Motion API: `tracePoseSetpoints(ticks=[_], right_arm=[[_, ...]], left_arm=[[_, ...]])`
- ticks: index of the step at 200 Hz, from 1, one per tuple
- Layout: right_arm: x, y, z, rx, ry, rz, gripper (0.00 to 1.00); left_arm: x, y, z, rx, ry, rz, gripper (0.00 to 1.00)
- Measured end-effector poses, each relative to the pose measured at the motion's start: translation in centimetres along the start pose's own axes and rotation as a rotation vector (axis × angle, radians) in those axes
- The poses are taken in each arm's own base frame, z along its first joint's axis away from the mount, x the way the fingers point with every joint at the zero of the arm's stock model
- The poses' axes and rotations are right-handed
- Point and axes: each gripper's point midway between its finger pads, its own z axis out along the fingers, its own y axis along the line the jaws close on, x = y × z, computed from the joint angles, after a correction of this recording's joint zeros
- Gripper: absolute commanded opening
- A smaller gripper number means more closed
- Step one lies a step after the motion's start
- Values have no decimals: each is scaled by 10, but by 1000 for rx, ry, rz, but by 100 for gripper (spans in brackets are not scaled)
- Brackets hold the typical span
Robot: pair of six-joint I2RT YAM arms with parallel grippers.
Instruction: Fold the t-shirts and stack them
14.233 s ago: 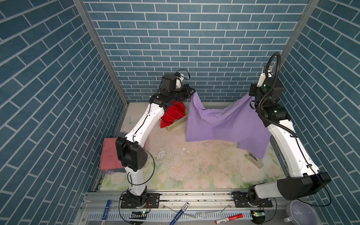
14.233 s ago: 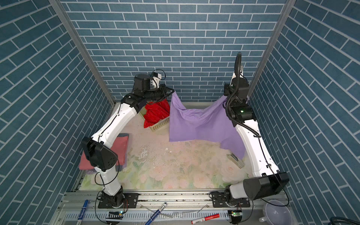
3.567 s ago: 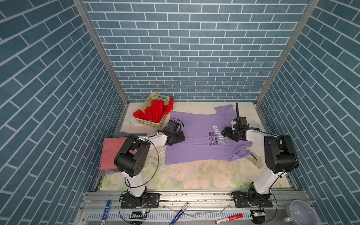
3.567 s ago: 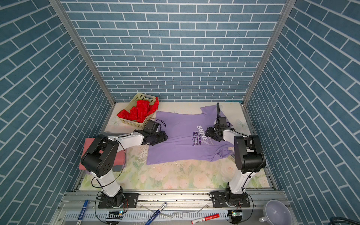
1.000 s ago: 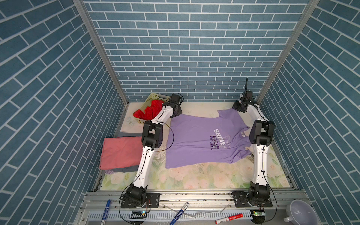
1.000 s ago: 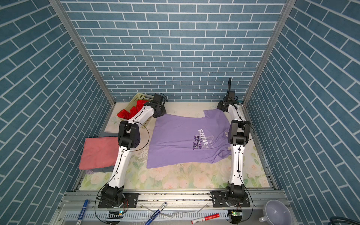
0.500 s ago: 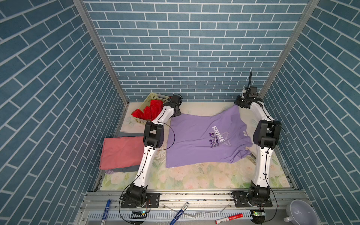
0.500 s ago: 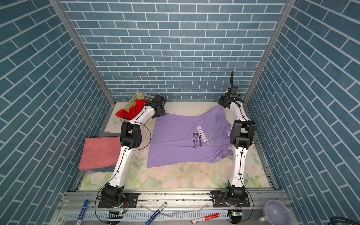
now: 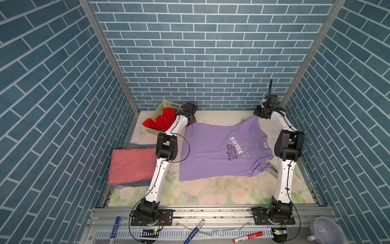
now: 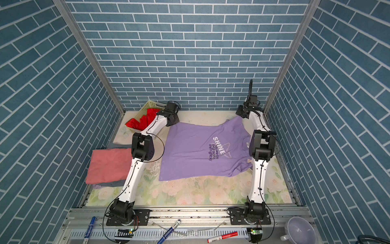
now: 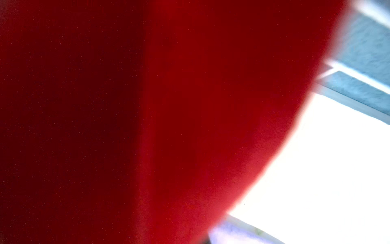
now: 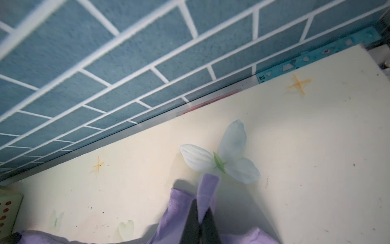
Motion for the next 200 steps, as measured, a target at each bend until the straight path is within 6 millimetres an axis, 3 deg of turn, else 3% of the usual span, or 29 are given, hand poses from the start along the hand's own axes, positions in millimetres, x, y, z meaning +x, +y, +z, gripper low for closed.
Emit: tracePoseSetpoints(ticks=[37,80,111,141,160,164,168,173,178,184,200], right_arm=[[-30,11,-14,-12,-75,-42,0],[-40,16,-24,-19,-102,-64,0],[-19,13,-46,5,-69,-58,0],[10,18,-101,13,-79,-52,0],[40,19,-139,38,-97,-30,0],[49,18,-144,48,-93,-28,8],[59,18,-151,64,-93,-20,23],[72,16,-158,89,-90,-10,53],[87,14,-164,112,-81,0,69],[105,9,-170,143,-72,12,77],[146,-4,-180,216,-35,42,81]], left_arm=[[-9,5,-7,7,-31,17,0],[-47,2,-46,63,-138,-9,0],[-52,5,-79,104,-201,-31,0],[-31,26,-103,122,-223,-66,0],[-11,45,-116,120,-219,-89,11],[-6,50,-119,117,-216,-96,13],[-1,53,-121,114,-212,-99,19],[4,58,-125,111,-209,-104,34],[11,65,-128,103,-202,-117,50],[20,71,-132,96,-196,-128,63],[39,87,-144,79,-179,-157,65]])
